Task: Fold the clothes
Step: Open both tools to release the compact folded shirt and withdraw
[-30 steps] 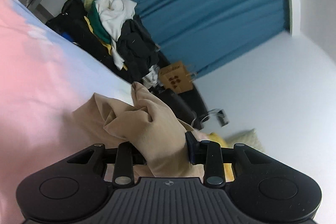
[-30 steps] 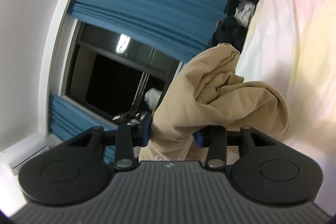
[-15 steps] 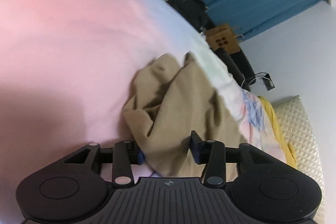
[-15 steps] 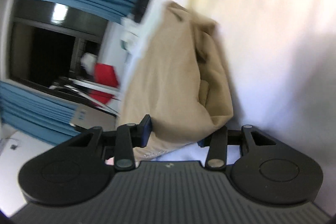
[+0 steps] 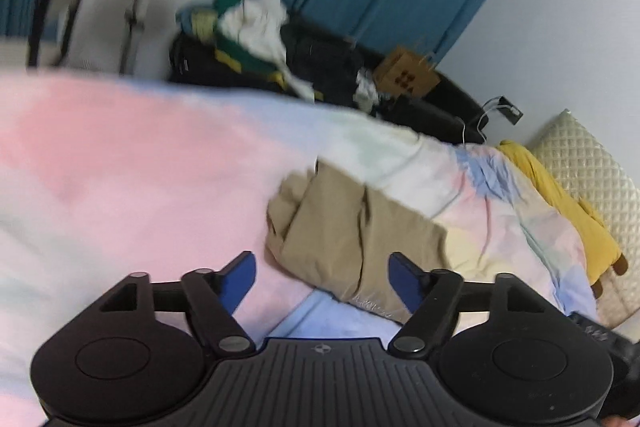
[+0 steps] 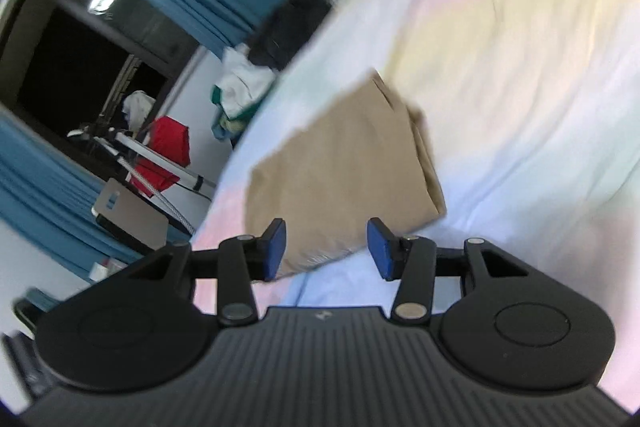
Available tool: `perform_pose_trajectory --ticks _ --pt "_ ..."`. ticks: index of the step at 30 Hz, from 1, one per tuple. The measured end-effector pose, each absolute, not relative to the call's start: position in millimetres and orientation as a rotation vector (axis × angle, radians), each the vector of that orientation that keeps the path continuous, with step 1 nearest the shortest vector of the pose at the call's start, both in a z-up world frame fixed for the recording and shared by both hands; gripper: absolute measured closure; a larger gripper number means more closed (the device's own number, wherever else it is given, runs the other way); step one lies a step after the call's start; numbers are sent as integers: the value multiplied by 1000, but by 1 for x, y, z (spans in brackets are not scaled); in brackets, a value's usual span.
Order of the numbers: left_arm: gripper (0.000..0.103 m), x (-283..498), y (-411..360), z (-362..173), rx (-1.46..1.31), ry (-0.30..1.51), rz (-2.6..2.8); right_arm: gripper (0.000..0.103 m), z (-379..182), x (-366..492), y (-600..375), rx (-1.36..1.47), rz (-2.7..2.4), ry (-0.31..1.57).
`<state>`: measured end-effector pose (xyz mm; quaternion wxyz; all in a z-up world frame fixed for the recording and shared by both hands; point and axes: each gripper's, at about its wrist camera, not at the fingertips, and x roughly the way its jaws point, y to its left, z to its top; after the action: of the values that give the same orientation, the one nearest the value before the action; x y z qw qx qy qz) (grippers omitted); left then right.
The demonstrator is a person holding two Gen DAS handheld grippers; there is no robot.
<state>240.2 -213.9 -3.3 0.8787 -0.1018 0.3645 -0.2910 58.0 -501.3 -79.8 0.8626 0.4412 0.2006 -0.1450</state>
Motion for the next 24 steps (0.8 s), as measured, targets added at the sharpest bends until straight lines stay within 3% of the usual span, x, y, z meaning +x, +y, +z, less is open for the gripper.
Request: perform_pose_trajectory --ticks 2,4,6,14,24 --pt "18 216 -206 25 -142 703 -591 26 -51 40 -487 835 -326 382" --pt "12 193 -197 51 -99 654 -592 15 -25 21 -471 744 -346 337" --pt "1 166 -186 75 -81 610 -599 14 -3 3 -455 656 -337 302" --pt "0 80 -159 120 -22 481 -594 14 45 -44 -403 417 -334 285" --pt "0 23 -147 94 32 402 -573 14 21 -60 -361 323 -321 267"
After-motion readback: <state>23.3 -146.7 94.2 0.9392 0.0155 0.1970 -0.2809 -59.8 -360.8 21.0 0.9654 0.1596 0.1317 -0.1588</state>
